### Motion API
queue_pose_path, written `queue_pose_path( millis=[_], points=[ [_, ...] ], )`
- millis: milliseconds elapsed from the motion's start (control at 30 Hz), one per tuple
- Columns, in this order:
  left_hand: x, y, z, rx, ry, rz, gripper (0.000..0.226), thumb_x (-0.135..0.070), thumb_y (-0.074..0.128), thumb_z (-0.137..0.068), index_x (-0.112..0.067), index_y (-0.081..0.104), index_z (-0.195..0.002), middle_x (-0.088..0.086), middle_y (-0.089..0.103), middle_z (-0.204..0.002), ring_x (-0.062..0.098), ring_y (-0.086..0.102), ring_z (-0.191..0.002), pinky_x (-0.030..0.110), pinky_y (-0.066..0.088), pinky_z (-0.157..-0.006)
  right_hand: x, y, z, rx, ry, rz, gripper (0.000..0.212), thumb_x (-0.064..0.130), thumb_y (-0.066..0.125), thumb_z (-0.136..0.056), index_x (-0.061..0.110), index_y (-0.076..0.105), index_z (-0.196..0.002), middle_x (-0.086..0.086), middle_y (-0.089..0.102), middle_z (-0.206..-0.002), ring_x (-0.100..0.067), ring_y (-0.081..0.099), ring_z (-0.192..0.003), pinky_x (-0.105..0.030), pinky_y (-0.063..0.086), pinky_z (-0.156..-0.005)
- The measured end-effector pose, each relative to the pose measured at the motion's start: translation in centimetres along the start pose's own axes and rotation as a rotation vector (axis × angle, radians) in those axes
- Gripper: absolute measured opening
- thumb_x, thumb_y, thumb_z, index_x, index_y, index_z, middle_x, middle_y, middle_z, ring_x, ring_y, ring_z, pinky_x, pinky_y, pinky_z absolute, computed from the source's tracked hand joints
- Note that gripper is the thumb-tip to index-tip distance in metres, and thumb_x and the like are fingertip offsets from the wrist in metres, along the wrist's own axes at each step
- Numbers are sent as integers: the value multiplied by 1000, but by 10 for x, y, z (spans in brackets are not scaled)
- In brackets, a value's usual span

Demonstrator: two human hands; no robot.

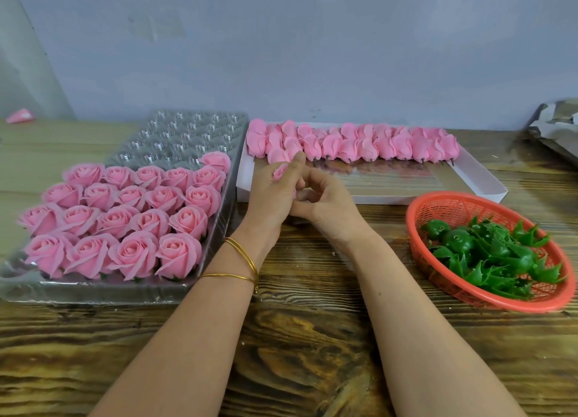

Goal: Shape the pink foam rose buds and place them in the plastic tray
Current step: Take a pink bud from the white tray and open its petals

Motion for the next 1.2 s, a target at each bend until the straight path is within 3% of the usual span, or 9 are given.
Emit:
queue_pose_path(
  millis=[167,300,400,500,600,767,900,1067,1200],
  points=[
    [1,2,0,-1,18,7,41,-33,63,-92,-16,51,-57,16,50,-71,27,52,-70,39,46,-70,-1,-1,-3,-42,-51,38,37,-13,71,-75,-12,56,-108,-10,58,-84,-20,54,-76,-34,48,-74],
    [-2,1,1,30,77,-22,34,-31,65,-91,-16,52,-64,7,53,-64,16,57,-65,27,50,-59,-4,-2,-3,-21,-34,40,29,-11,71,-76,-4,60,-102,3,59,-74,-5,56,-65,-25,50,-68],
    [-1,0,0,49,64,-31,37,-31,66,-90,-20,55,-57,-3,52,-57,13,56,-60,24,49,-58,-2,-3,-1,13,-20,2,27,-11,69,-79,12,64,-92,4,62,-69,-9,58,-67,-28,50,-70],
    [0,-1,-1,52,82,-41,37,-31,67,-89,-6,58,-64,7,49,-58,15,55,-59,20,46,-55,1,-1,2,50,-15,-33,27,-10,64,-84,13,67,-97,-17,64,-81,-24,59,-82,-42,48,-79],
    [1,-1,-2,62,94,-61,46,-31,66,-90,-22,56,-46,-7,52,-47,5,56,-48,14,44,-51,1,2,3,87,10,-56,26,-10,59,-89,-2,62,-113,-39,58,-97,-31,52,-92,-48,41,-82],
    [4,-3,-4,36,85,-72,51,-35,62,-92,-25,53,-43,-7,52,-49,2,58,-53,14,47,-55,1,1,3,83,24,-57,26,-12,60,-87,-7,61,-112,-25,63,-98,-27,58,-92,-43,44,-89],
    [5,-2,-5,8,47,-35,51,-42,58,-92,-25,54,-45,0,54,-57,14,57,-63,27,50,-66,0,-1,1,21,10,-18,30,-14,68,-77,-5,61,-104,-9,60,-85,-21,56,-79,-43,48,-86],
    [8,0,-5,-14,33,-13,47,-41,60,-91,-24,56,-47,14,56,-69,24,58,-68,36,51,-69,-2,-2,-3,-38,-36,39,30,-13,72,-74,-7,58,-99,-5,56,-82,-15,50,-69,-32,46,-71],
    [3,1,-2,9,73,5,38,-41,66,-85,-6,55,-76,19,53,-74,26,55,-71,33,51,-63,-3,-2,-3,-34,-43,57,24,-13,70,-76,0,62,-94,5,57,-73,-6,52,-64,-28,47,-69]
  ],
)
Point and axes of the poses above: each hand's wrist, its own z-axis away from the middle knuckle, its own y-axis out of the palm, x = y × z, the point moved 5 cm from there along -z, towards the middle knuckle
